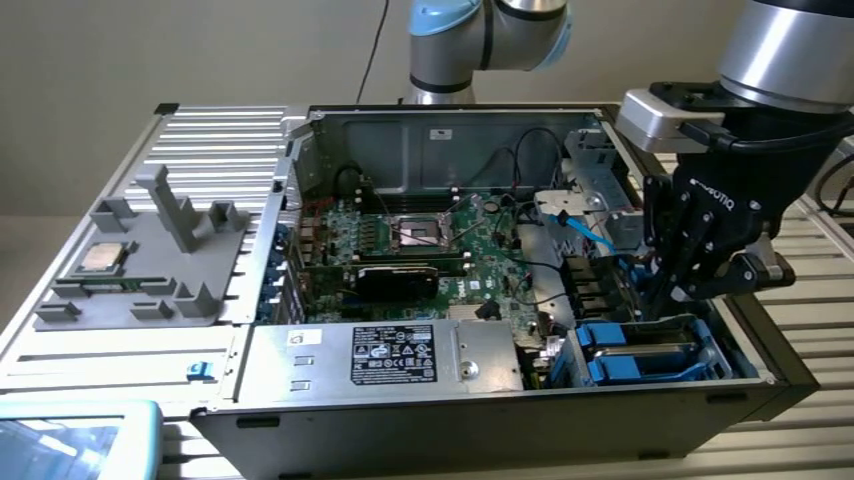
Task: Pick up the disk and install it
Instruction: 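Insert the first disk wire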
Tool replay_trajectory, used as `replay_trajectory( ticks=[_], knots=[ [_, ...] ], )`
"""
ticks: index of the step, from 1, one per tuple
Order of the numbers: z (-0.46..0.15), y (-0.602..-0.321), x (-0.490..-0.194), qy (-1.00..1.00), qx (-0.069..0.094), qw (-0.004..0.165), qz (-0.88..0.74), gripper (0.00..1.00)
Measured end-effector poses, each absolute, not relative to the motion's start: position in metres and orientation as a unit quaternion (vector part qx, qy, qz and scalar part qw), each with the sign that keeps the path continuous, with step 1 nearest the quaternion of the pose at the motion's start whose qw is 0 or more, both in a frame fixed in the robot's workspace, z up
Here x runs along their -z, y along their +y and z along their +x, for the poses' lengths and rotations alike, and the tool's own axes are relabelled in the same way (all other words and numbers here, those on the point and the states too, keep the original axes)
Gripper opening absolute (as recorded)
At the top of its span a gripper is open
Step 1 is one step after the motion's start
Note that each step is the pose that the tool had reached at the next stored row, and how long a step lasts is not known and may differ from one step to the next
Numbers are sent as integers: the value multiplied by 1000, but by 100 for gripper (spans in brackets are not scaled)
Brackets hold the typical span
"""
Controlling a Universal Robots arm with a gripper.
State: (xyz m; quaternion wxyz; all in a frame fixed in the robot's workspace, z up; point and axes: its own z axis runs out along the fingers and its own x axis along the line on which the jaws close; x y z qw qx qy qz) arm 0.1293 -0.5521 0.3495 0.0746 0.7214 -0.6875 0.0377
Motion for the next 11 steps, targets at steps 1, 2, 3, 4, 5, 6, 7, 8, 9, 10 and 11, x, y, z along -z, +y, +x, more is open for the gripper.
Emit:
replay_trajectory(
  ticks=[1,2,3,4,5,6,7,8,9,10,11],
  knots=[
    [129,-552,-349,-690,-37,75,719,16],
    [129,-552,-349,-693,-37,75,716,16],
    [129,-552,-349,-697,-37,75,712,16],
    [129,-552,-348,-700,-35,76,709,16],
    [130,-552,-348,-701,-35,77,708,16],
    [129,-552,-348,-701,-35,77,708,16],
    [129,-552,-348,-701,-35,77,708,16],
    [129,-552,-348,-701,-35,77,708,16],
    [129,-552,-348,-701,-35,77,708,16],
    [129,-552,-348,-701,-35,77,708,16],
    [129,-552,-348,-701,-35,77,708,16]
  ],
)
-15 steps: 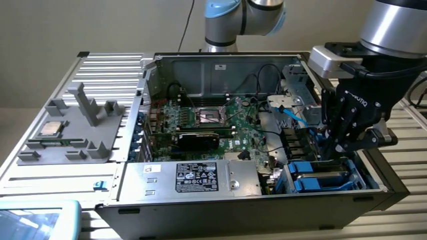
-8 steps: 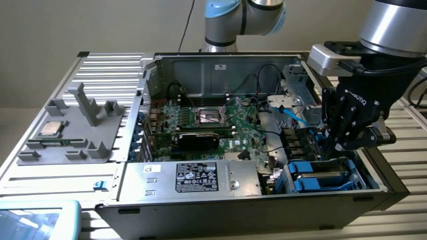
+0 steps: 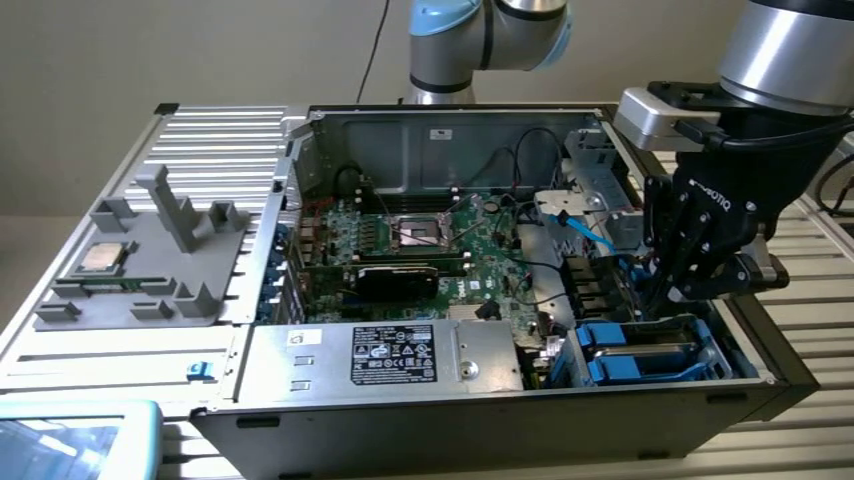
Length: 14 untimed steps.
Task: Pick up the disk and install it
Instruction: 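Insert the first disk wire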
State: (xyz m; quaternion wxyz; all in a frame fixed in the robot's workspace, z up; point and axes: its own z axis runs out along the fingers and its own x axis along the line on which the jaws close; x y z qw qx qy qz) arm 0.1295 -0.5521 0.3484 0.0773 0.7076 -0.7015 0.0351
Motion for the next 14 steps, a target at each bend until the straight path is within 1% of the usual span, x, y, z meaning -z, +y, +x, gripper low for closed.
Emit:
replay_trajectory(
  ticks=[4,8,14],
  knots=[
    [130,-552,-348,-701,-41,84,707,16],
    [130,-552,-347,-701,-42,84,707,16],
    [130,-552,-344,-702,-47,91,704,16]
  ],
)
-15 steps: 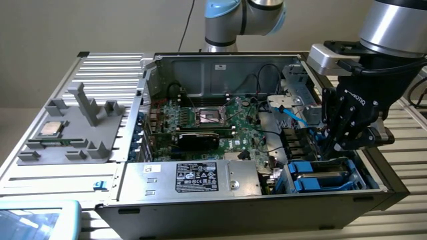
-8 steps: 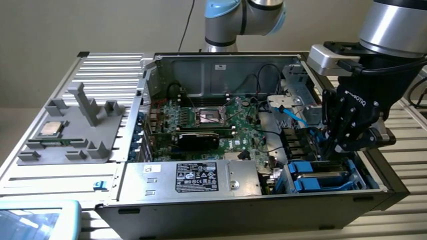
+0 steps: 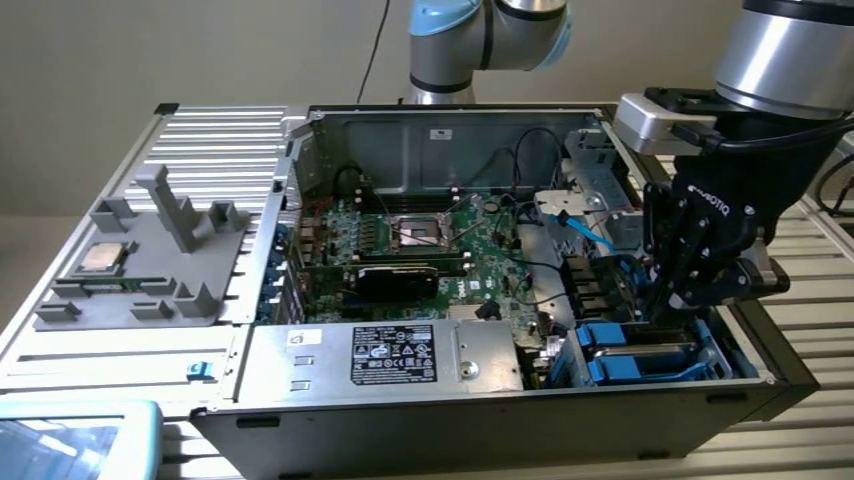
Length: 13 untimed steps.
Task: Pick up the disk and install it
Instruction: 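Insert the first disk wire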
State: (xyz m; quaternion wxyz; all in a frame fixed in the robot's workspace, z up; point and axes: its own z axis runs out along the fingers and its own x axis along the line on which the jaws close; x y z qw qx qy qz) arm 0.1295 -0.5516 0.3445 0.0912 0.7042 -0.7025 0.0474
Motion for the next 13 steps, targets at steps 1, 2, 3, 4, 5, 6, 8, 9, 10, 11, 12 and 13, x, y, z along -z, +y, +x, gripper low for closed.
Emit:
replay_trajectory(
  ticks=[1,2,3,4,5,6,8,9,10,11,12,13],
  knots=[
    [130,-551,-344,-702,-48,92,704,16],
    [130,-551,-344,-702,-50,94,704,16],
    [130,-550,-343,-702,-54,98,703,16],
    [130,-549,-343,-702,-58,103,703,16],
    [130,-547,-343,-701,-62,106,702,16],
    [130,-546,-343,-701,-63,108,702,16],
    [130,-546,-343,-701,-63,108,702,16],
    [130,-546,-343,-701,-63,108,702,16],
    [130,-546,-343,-701,-63,108,702,16],
    [130,-546,-342,-701,-63,108,702,16],
    [130,-546,-342,-701,-63,108,702,16],
    [130,-546,-341,-701,-63,108,702,16]
  ],
)
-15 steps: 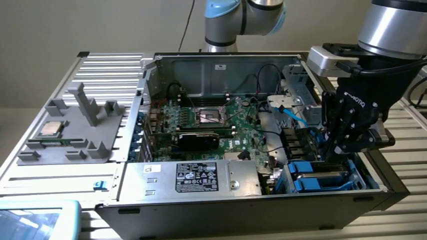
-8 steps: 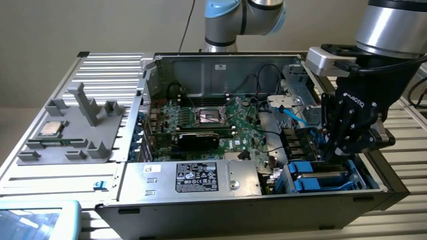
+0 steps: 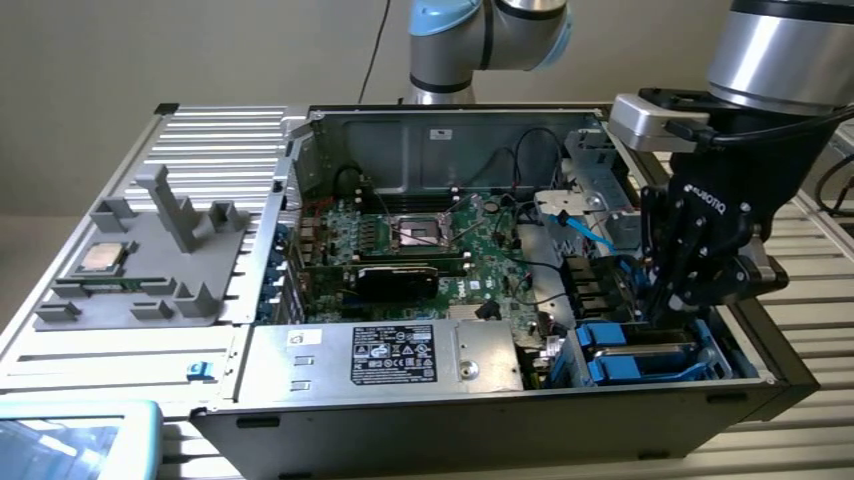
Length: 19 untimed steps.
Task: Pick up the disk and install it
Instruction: 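Insert the first disk wire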
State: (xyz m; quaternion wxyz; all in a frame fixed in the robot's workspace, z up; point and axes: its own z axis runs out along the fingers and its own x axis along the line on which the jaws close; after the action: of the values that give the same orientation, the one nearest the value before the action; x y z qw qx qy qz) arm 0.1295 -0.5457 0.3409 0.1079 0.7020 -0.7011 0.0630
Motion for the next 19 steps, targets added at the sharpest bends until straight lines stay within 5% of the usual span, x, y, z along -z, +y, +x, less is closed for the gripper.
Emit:
replay_trajectory(
  ticks=[19],
  knots=[
    [131,-548,-338,-707,-42,99,699,16]
  ],
)
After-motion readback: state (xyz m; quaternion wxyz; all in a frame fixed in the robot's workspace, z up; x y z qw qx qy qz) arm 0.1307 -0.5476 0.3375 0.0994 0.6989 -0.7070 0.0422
